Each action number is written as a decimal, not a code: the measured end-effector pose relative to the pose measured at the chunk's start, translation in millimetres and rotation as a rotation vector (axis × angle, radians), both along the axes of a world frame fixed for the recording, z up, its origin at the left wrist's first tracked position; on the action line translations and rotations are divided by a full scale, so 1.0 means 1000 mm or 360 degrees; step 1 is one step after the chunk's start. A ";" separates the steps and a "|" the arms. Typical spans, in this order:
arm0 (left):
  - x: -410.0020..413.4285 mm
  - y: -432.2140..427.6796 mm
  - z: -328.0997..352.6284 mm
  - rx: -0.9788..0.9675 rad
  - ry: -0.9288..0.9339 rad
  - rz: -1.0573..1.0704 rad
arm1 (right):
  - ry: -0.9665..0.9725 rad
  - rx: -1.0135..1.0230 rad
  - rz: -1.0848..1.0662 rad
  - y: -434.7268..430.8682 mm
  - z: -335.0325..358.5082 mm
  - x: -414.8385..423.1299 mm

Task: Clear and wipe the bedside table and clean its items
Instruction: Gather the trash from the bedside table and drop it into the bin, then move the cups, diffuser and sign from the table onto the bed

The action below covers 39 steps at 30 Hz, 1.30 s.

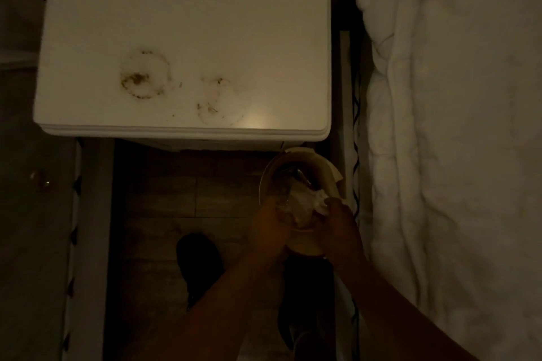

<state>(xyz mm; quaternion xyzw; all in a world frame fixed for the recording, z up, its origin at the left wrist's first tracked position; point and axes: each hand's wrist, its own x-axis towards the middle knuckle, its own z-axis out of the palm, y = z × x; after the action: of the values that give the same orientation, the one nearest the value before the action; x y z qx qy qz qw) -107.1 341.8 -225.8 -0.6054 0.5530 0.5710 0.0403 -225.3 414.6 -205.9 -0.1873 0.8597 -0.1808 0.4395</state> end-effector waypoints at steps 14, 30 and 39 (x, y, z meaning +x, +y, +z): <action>0.044 -0.074 0.216 -0.0652 -0.0018 -0.0429 | 0.0177 -0.0371 0.0341 -0.067 0.198 0.013; 0.177 -0.163 0.417 -0.1150 -0.0025 -0.0659 | 0.0364 -0.0495 0.0570 -0.124 0.410 0.075; 0.194 -0.250 0.430 -0.1063 -0.0027 -0.0483 | 0.0303 -0.0683 0.0425 -0.212 0.404 0.090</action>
<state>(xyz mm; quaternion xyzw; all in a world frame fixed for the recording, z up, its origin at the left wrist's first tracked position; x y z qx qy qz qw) 87.3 91.3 204.5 -0.5010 0.7920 0.3416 -0.0708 -135.4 202.9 197.6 -0.4041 0.8068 -0.2809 0.3269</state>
